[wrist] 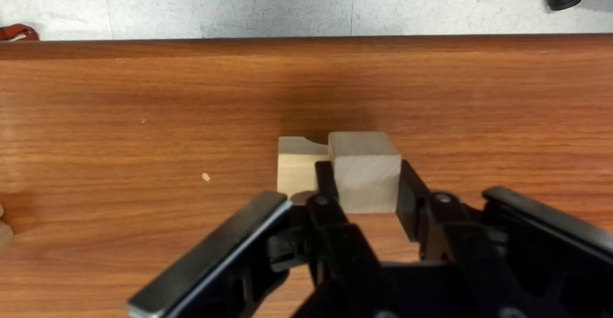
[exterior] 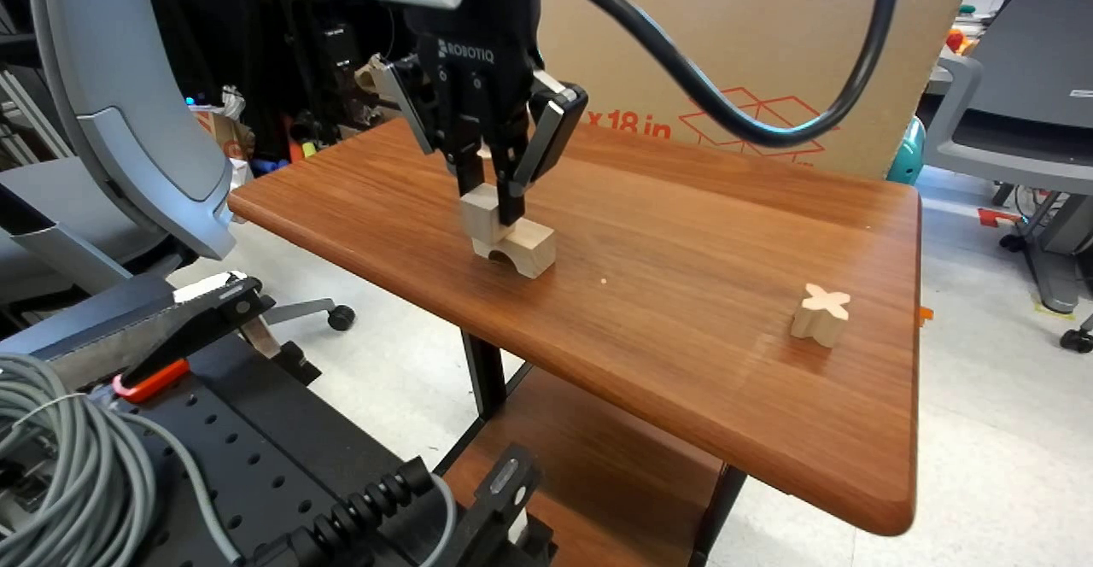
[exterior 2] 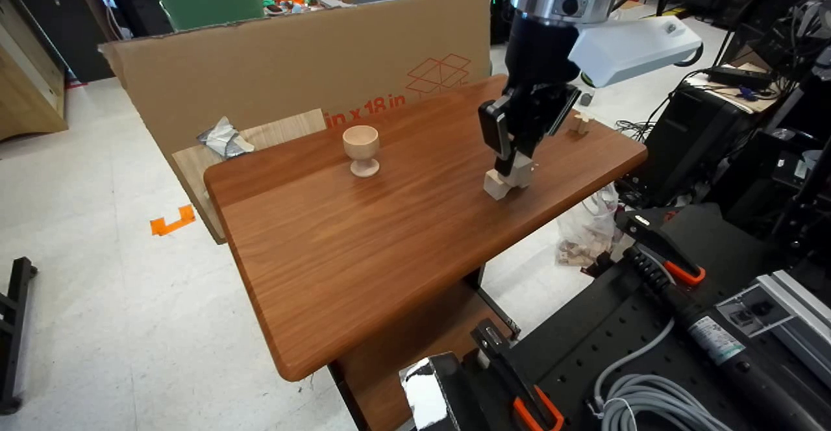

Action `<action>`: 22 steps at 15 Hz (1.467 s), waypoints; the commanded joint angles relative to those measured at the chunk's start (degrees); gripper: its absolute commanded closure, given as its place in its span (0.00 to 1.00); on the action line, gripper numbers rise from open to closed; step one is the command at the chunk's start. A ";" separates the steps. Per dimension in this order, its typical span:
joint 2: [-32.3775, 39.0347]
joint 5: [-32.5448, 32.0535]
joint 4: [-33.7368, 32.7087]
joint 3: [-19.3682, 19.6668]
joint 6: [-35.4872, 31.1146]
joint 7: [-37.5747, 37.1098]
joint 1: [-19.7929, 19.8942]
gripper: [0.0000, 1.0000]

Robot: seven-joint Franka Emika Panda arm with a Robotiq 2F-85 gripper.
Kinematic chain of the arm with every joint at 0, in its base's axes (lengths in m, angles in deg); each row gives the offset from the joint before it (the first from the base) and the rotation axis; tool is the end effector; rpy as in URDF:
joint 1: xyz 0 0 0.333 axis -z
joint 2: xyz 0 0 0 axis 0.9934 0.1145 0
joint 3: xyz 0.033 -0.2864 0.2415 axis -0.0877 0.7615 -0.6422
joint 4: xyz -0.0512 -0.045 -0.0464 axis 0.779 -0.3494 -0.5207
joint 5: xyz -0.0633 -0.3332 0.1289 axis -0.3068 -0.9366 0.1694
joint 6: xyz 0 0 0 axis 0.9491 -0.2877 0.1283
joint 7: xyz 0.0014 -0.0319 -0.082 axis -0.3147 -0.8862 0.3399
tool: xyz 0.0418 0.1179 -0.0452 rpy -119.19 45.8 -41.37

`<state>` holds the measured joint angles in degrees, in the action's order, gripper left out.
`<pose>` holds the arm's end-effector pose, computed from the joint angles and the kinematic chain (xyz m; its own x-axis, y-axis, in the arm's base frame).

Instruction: Put the block on top of the other block

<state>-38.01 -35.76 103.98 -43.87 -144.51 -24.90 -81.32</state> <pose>0.4823 -0.0101 0.2739 0.9980 0.0570 0.0270 0.0577 -0.9979 -0.0289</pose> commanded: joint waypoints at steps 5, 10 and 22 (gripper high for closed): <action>0.56 -1.70 -1.47 0.09 -1.40 -0.89 -0.76 0.92; 0.79 -4.46 -2.41 1.10 -1.17 -2.39 -0.94 0.92; 1.48 -6.25 -2.66 2.28 -0.60 -5.35 -1.15 0.92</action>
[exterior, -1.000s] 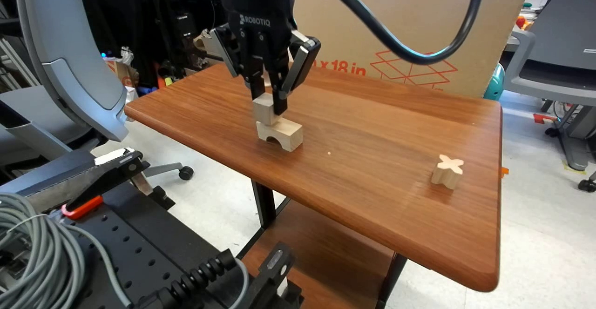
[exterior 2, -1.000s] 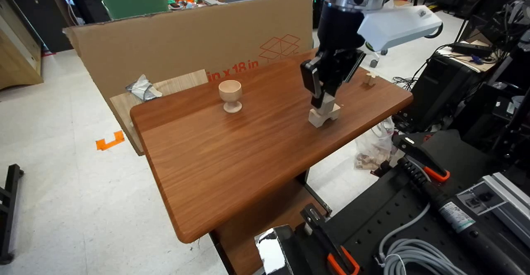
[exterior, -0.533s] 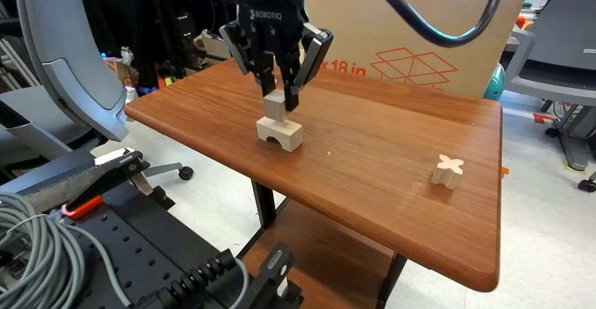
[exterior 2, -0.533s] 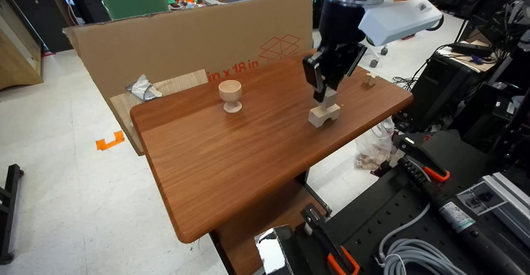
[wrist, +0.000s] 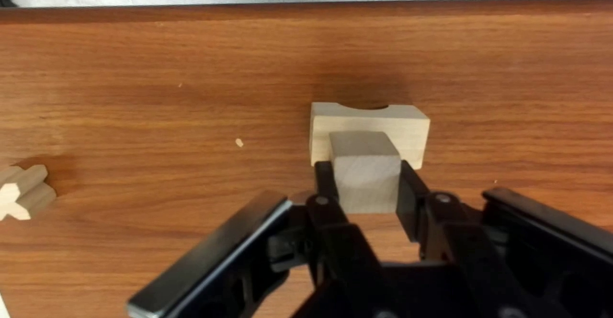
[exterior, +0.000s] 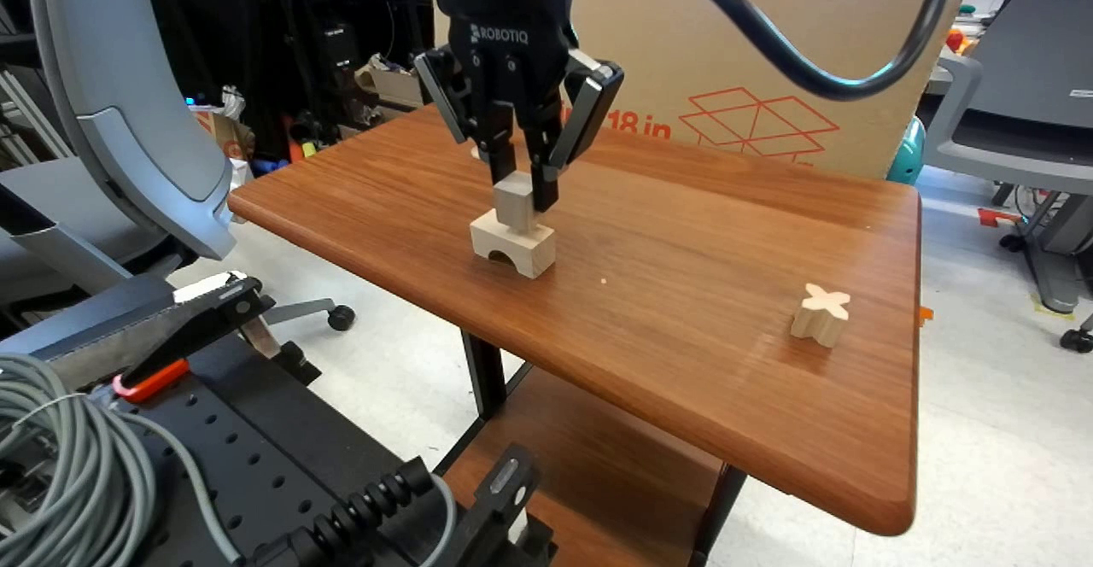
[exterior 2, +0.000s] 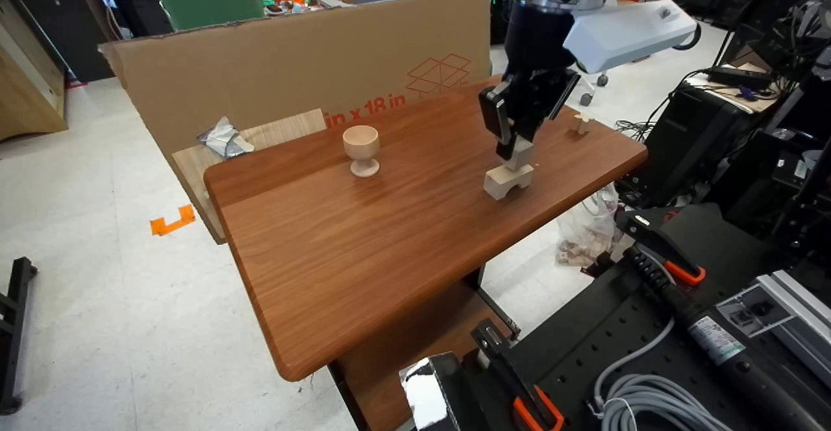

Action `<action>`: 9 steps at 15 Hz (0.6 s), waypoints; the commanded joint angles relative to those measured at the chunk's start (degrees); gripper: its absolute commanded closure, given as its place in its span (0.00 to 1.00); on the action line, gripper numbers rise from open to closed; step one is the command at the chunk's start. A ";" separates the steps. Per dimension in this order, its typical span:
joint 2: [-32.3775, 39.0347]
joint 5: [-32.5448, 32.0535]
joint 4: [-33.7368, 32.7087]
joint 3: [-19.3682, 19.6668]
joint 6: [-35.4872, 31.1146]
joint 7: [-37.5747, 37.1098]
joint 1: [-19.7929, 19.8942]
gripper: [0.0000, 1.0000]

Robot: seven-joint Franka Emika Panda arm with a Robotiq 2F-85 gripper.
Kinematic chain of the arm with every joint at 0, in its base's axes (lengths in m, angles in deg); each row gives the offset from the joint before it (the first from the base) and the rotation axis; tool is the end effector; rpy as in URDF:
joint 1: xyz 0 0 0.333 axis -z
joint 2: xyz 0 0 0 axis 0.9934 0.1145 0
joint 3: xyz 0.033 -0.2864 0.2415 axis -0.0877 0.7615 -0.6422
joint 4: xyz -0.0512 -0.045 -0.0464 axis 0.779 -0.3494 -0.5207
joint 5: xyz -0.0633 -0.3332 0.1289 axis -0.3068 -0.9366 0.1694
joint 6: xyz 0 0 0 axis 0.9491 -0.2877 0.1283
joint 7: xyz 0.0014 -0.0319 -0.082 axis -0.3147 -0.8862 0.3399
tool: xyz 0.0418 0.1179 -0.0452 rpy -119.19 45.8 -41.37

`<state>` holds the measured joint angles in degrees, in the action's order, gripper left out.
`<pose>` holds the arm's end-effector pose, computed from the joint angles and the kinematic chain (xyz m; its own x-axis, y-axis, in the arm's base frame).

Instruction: Put the block on top of the other block

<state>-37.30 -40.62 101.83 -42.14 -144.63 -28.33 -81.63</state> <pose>0.4968 -0.0207 0.2804 0.9975 0.0501 0.0499 0.0493 -0.9987 0.0164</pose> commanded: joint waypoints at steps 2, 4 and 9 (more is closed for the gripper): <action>0.81 -1.55 -0.52 0.70 -0.57 -2.46 -0.94 0.92; 0.83 -1.59 -0.55 0.79 -0.51 -2.99 -0.97 0.92; 1.12 -1.59 -0.42 0.90 0.04 -4.58 -1.15 0.92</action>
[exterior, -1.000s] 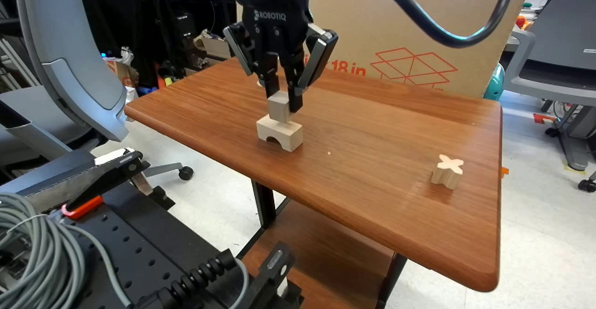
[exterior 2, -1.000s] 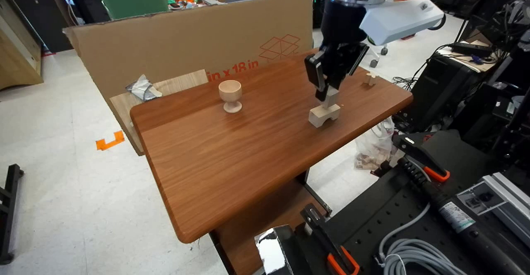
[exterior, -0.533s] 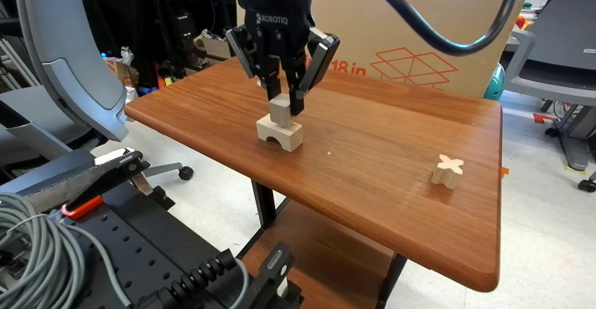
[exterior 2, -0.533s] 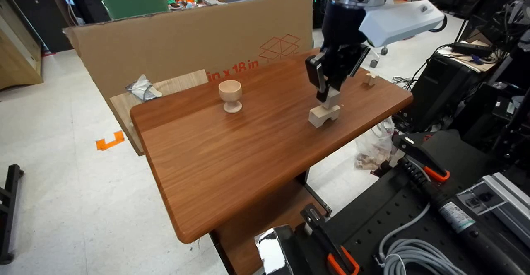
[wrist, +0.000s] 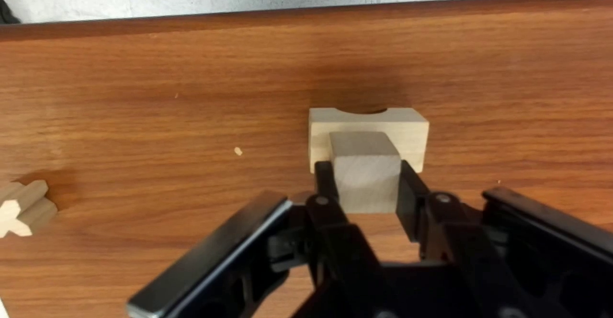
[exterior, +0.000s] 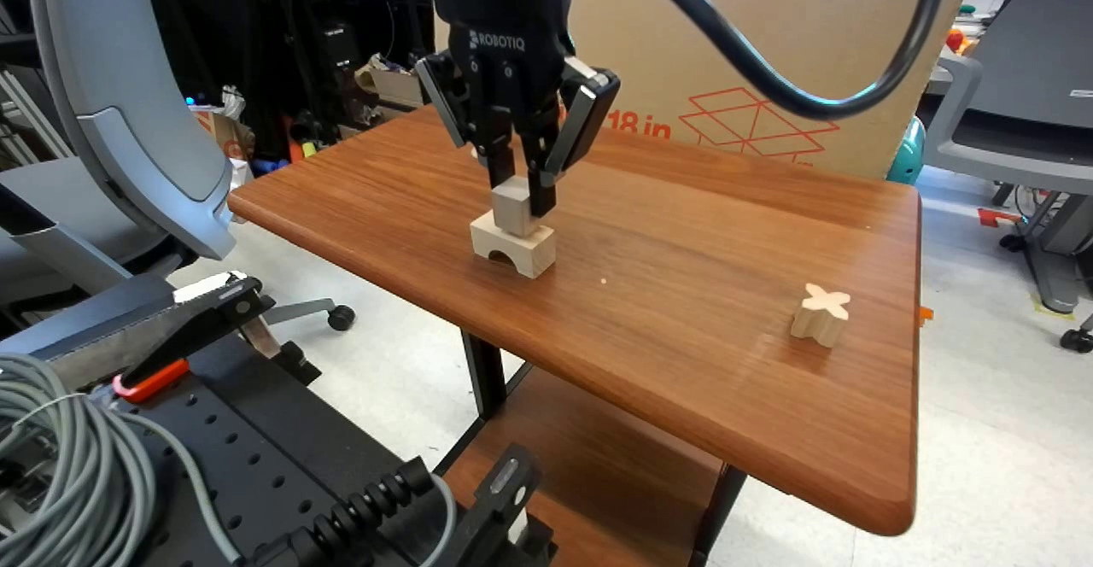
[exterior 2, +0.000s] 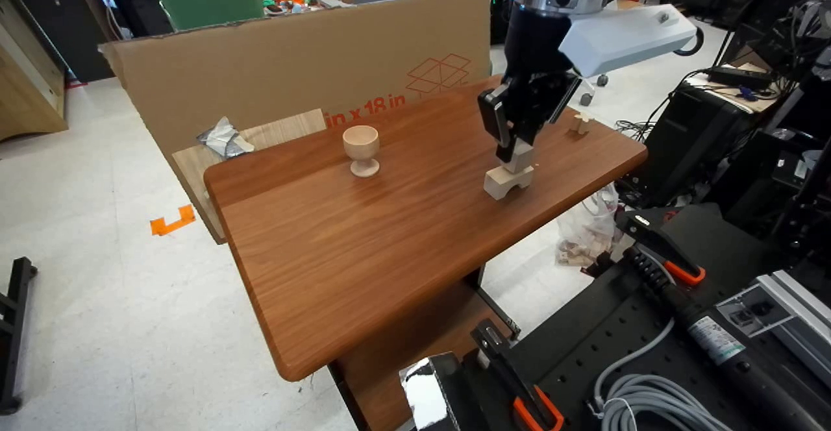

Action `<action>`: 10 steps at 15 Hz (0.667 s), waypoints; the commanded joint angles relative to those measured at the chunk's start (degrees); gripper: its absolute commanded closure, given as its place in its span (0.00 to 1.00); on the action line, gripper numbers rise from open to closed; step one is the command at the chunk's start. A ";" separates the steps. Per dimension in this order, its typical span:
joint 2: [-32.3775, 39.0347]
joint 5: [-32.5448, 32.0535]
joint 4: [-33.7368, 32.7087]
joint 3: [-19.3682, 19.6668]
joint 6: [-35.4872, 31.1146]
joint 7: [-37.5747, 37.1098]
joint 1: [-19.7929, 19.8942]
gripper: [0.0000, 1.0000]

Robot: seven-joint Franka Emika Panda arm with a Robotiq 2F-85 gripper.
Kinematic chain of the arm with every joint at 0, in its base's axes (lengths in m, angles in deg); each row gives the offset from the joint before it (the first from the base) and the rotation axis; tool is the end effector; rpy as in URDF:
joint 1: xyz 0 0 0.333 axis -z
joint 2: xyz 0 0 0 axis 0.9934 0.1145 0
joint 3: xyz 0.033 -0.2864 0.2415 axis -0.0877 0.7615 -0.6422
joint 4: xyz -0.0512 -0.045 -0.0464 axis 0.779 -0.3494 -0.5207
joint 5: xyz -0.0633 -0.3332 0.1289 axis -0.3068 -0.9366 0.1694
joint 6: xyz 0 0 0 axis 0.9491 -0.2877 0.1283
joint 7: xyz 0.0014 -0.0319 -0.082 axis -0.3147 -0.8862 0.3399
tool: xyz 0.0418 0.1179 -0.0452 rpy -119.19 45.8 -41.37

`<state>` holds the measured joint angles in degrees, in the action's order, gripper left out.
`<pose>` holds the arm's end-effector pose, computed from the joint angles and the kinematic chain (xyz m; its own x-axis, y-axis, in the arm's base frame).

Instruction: Put the block on top of the other block

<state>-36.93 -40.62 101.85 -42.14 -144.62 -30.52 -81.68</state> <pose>0.4963 -0.0203 0.2770 0.9990 0.0127 0.0436 0.0121 -0.9998 0.0141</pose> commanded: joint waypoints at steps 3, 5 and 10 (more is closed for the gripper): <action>0.78 -1.78 -0.10 0.96 0.05 -3.04 -1.26 0.92; 0.53 -1.66 -0.05 0.97 0.25 -3.65 -1.40 0.42; -3.45 1.86 0.05 -0.99 1.91 -2.98 -1.24 0.11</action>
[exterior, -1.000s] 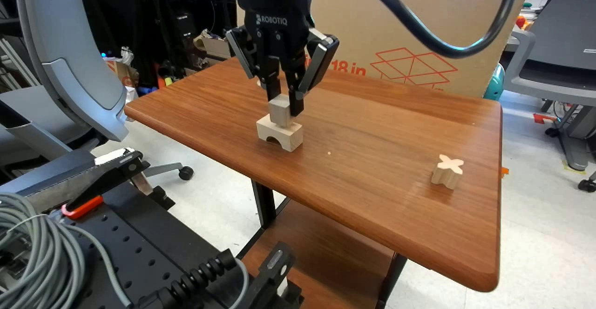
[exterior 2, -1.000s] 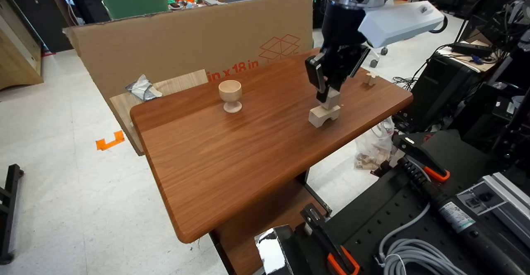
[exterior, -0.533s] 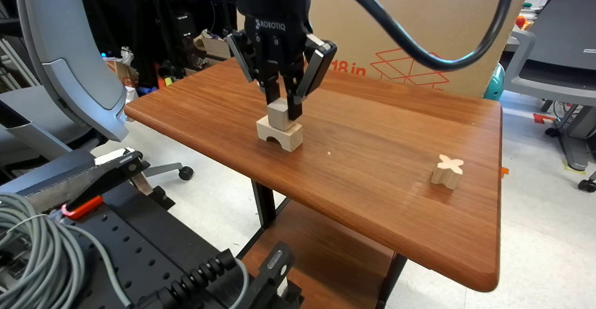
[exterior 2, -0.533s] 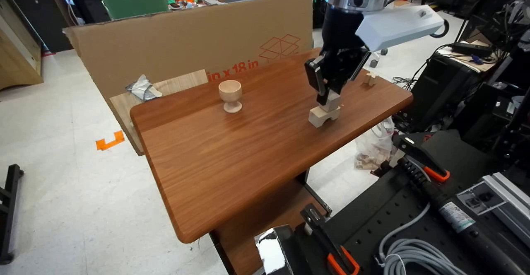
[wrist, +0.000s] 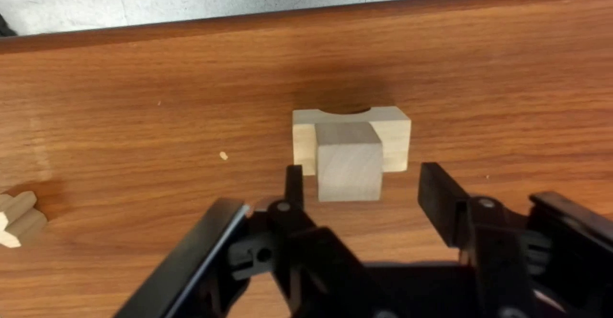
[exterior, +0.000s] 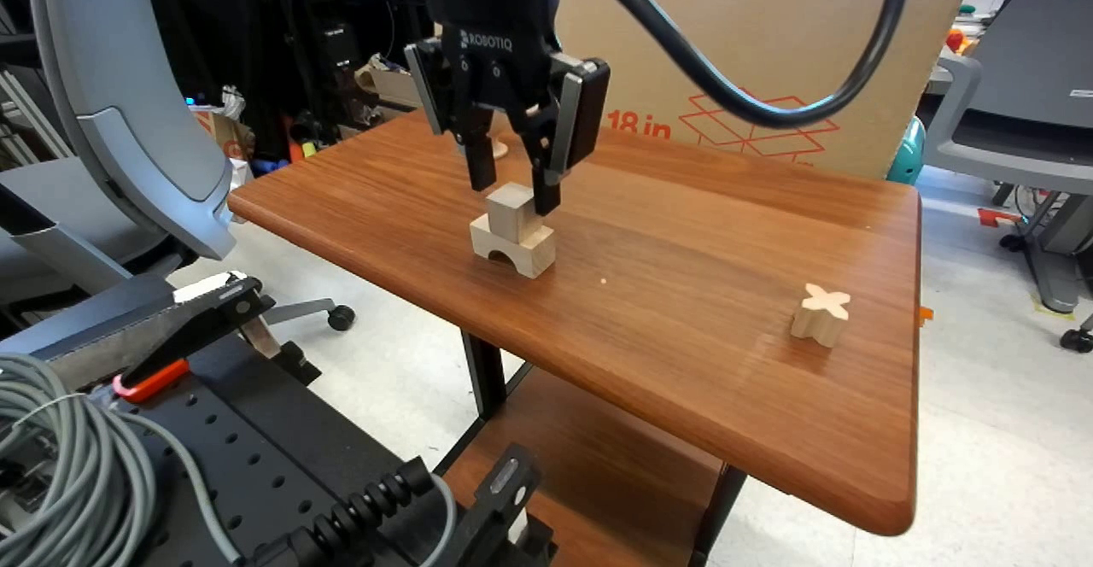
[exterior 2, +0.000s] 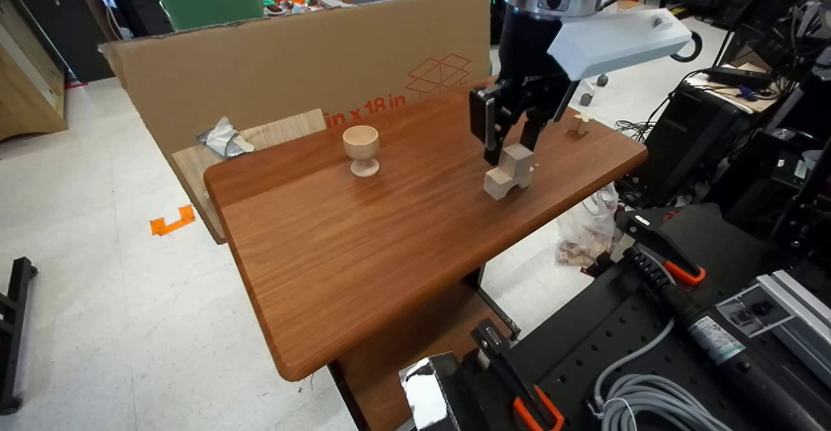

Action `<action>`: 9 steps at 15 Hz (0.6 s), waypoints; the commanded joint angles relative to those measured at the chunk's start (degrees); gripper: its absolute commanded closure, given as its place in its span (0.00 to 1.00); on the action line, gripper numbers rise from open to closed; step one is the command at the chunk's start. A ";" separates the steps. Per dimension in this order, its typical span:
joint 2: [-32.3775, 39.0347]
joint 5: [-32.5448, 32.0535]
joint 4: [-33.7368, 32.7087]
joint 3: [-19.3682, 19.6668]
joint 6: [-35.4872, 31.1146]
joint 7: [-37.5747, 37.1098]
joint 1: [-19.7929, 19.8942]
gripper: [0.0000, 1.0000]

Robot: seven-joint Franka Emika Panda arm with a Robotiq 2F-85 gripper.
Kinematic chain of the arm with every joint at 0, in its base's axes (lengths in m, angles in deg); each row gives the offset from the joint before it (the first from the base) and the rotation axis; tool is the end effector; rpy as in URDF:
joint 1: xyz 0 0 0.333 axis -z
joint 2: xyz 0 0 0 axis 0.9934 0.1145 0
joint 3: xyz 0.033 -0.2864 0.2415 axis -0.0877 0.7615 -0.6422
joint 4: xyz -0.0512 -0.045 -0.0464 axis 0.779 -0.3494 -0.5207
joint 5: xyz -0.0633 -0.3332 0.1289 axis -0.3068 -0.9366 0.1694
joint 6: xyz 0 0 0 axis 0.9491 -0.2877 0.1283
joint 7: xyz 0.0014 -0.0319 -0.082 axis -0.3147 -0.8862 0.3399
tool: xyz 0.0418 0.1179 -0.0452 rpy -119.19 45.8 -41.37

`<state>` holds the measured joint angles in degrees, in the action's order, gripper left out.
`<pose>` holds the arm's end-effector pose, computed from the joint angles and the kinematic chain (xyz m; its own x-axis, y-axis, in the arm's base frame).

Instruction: Put the block on top of the other block

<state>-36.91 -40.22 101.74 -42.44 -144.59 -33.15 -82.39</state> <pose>0.4972 -0.0117 0.2774 0.9987 -0.0221 0.0452 -0.0224 -0.9997 0.0077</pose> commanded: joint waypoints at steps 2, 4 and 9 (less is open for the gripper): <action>-6.44 2.83 0.33 -1.48 3.25 0.48 -0.20 0.01; -10.29 1.61 -0.07 -0.63 7.76 -1.82 -0.51 0.00; -12.94 1.16 -2.47 -0.04 17.04 -3.31 -0.04 0.00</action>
<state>-49.90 -39.06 99.34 -42.68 -127.60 -36.50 -82.23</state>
